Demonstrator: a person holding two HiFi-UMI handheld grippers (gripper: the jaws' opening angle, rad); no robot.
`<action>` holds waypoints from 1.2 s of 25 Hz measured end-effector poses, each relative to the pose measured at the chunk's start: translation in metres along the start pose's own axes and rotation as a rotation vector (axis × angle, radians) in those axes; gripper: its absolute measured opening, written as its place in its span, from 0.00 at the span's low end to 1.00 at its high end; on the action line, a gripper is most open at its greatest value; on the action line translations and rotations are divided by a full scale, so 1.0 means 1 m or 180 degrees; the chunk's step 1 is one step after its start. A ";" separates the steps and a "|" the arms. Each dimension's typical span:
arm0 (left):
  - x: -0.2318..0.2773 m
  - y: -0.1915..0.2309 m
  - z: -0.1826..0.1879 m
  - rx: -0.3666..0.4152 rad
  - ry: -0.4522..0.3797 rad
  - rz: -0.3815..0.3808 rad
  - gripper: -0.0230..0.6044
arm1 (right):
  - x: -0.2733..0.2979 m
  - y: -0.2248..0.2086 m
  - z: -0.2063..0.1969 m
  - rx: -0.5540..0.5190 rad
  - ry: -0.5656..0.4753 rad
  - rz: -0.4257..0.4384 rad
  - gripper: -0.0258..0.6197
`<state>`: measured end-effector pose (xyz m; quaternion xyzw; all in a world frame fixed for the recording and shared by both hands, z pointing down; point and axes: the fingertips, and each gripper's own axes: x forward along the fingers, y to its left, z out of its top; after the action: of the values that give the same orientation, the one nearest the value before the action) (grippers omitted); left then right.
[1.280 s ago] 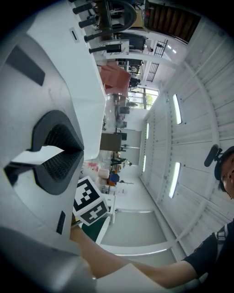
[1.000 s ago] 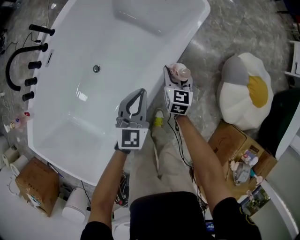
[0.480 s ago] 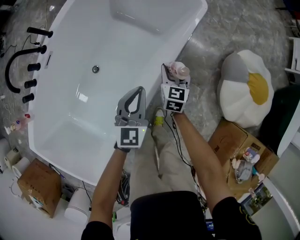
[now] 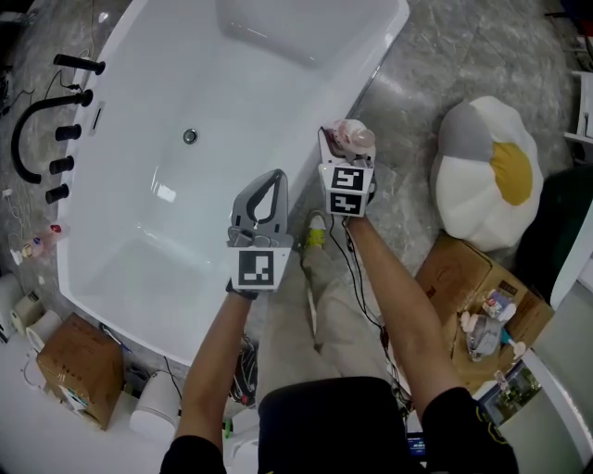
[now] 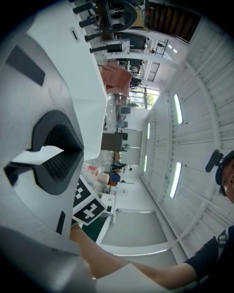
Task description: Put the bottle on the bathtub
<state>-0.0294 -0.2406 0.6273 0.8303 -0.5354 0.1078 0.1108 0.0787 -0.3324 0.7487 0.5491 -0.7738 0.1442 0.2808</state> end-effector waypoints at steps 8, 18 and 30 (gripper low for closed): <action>-0.003 0.001 -0.003 0.0012 -0.0002 -0.0001 0.07 | 0.005 0.004 0.007 -0.0044 -0.0069 -0.0083 0.42; -0.005 -0.002 -0.006 0.0035 0.0015 -0.0029 0.07 | 0.007 0.001 0.001 0.0025 -0.0022 -0.0133 0.45; -0.012 -0.004 -0.004 0.0018 -0.0021 -0.0020 0.07 | 0.001 0.004 -0.009 0.0120 0.0052 -0.0052 0.56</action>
<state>-0.0302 -0.2276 0.6273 0.8327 -0.5329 0.1062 0.1069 0.0771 -0.3265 0.7569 0.5595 -0.7641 0.1609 0.2779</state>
